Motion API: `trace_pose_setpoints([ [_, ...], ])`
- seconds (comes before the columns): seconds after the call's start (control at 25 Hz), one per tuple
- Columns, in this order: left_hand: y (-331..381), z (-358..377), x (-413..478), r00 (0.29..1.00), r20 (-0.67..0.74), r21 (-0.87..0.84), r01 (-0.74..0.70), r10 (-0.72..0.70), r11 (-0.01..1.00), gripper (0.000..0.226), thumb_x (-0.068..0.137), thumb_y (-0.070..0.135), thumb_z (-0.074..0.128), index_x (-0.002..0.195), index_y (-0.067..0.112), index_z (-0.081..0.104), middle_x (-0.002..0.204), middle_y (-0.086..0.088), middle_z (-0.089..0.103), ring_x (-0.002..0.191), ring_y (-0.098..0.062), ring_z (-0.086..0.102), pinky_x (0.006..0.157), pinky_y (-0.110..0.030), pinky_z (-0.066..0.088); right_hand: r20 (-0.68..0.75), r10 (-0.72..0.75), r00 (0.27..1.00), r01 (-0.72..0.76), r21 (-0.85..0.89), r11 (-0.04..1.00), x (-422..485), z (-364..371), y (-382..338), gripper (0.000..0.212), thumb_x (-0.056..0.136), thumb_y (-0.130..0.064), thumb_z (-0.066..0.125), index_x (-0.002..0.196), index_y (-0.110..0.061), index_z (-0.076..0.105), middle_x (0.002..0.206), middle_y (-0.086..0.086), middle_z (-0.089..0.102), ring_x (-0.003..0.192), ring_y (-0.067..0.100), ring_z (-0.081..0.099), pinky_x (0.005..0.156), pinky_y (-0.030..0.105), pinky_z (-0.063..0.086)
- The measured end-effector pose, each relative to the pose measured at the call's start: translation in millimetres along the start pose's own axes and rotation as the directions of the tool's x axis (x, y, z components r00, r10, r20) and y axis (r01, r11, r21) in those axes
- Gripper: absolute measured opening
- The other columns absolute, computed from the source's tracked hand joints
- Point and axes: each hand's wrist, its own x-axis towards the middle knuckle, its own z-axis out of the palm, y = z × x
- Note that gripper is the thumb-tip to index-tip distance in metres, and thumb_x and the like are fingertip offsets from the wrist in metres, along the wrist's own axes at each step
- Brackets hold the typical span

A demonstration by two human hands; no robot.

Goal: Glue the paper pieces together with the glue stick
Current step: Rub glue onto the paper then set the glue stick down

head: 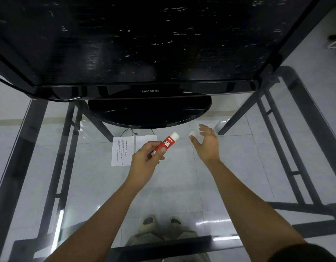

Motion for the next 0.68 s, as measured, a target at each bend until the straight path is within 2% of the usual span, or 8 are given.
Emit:
trace_pose_setpoints([
  [0.08,10.1,-0.9,-1.5,1.000,0.000,-0.017,-0.024,0.024,1.000,0.016,0.087,0.033,0.059,0.098,0.043,0.056,0.099,0.008,0.065,0.071,-0.005,0.064,0.063,-0.013,0.048,-0.018,-0.062,0.998,0.063,0.081,0.995,-19.8,-10.3,-21.7,0.030,0.089,-0.026,0.060,0.116,-0.013,0.059,0.112,0.005,0.062,0.099,0.014,0.060,0.081,0.014,0.044],
  [0.2,21.8,-0.6,-5.2,1.000,-0.018,-0.041,-0.020,0.019,0.999,0.020,0.083,0.042,0.059,0.100,0.041,0.048,0.098,0.011,0.065,0.069,-0.003,0.064,0.060,-0.009,0.048,0.115,-0.057,0.992,0.020,0.298,0.954,-52.5,-24.2,-54.6,0.024,0.090,-0.040,0.053,0.105,-0.025,0.065,0.095,-0.013,0.065,0.089,-0.005,0.059,0.072,0.004,0.044],
  [0.32,31.4,1.3,-12.6,0.998,-0.026,-0.053,-0.050,0.048,0.997,0.028,0.074,0.053,0.058,0.089,0.039,0.039,0.090,0.011,0.069,0.068,-0.006,0.064,0.061,-0.012,0.049,0.211,-0.081,0.974,-0.017,0.428,0.904,-74.1,-32.3,-75.4,0.018,0.087,-0.043,0.057,0.092,-0.028,0.066,0.079,-0.021,0.065,0.080,-0.009,0.059,0.069,0.005,0.043],
  [0.4,35.5,3.2,-18.0,0.998,-0.010,-0.060,-0.070,0.069,0.996,0.030,0.073,0.056,0.058,0.087,0.037,0.039,0.086,0.009,0.070,0.070,-0.007,0.065,0.061,-0.014,0.049,0.216,-0.076,0.974,-0.038,0.478,0.878,-80.3,-34.8,-83.4,0.019,0.084,-0.041,0.062,0.082,-0.023,0.068,0.070,-0.017,0.063,0.071,-0.002,0.058,0.068,0.011,0.044],
  [0.52,34.8,4.7,-26.9,0.998,0.030,-0.079,-0.057,0.059,0.995,0.025,0.077,0.055,0.055,0.093,0.039,0.044,0.093,0.009,0.068,0.078,-0.010,0.067,0.067,-0.020,0.051,0.201,-0.016,0.979,-0.095,0.529,0.843,-86.7,-36.8,-84.8,0.037,0.081,-0.043,0.065,0.080,-0.006,0.065,0.070,0.006,0.050,0.065,0.012,0.046,0.063,0.022,0.039],
  [0.6,30.6,5.1,-34.2,0.997,0.069,-0.203,0.058,-0.045,0.978,0.024,0.086,0.048,0.050,0.103,0.032,0.051,0.098,0.004,0.067,0.080,-0.010,0.068,0.069,-0.019,0.053,0.177,0.003,0.984,-0.101,0.549,0.830,-92.1,-40.2,-82.9,0.045,0.081,-0.046,0.063,0.077,-0.001,0.059,0.069,0.009,0.041,0.063,0.013,0.039,0.059,0.022,0.034],
  [0.68,28.2,3.5,-39.6,0.979,0.140,-0.335,0.189,-0.150,0.923,0.025,0.092,0.038,0.048,0.106,0.020,0.057,0.094,-0.005,0.069,0.078,-0.012,0.067,0.070,-0.018,0.052,0.169,-0.001,0.986,-0.094,0.553,0.828,-96.8,-43.5,-82.9,0.043,0.080,-0.049,0.063,0.077,-0.006,0.061,0.070,0.008,0.044,0.064,0.013,0.042,0.060,0.022,0.037],
])
